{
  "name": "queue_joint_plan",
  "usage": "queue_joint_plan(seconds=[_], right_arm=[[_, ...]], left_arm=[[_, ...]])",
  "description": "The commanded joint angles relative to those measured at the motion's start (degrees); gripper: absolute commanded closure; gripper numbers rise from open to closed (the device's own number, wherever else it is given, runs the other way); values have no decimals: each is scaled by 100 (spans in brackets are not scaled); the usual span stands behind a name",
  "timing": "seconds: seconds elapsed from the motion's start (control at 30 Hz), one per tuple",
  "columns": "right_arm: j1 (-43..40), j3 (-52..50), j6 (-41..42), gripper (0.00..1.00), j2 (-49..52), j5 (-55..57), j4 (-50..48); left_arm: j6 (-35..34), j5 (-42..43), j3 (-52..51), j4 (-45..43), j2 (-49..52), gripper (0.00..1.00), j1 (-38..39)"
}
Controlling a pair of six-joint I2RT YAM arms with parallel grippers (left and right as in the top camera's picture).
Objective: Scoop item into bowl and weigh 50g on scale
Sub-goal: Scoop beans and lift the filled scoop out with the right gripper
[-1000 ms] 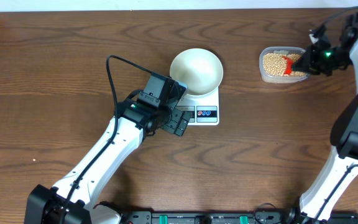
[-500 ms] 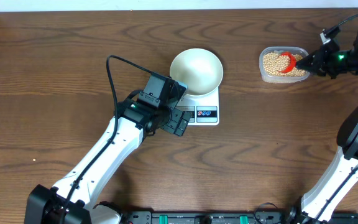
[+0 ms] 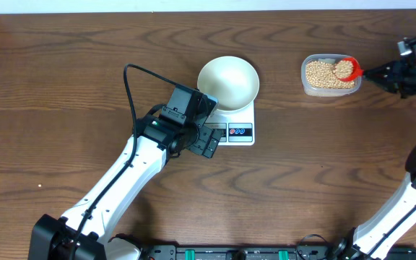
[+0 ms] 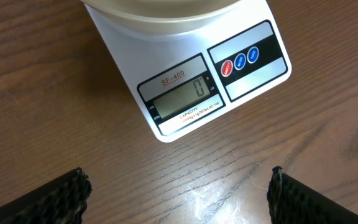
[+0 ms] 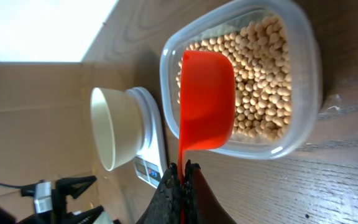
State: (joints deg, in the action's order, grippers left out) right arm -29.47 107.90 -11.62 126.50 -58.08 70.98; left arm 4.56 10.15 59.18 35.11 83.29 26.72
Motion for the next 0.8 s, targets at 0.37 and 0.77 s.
queue_joint_plan(seconds=[0.37, 0.77], right_arm=[[-107, -361, -949, 99, 17, -1950, 177], [1045, -361, -942, 99, 17, -2076, 50]], left_arm=[[37, -57, -13, 2, 63, 7, -13], [37, -57, -13, 2, 63, 7, -13]])
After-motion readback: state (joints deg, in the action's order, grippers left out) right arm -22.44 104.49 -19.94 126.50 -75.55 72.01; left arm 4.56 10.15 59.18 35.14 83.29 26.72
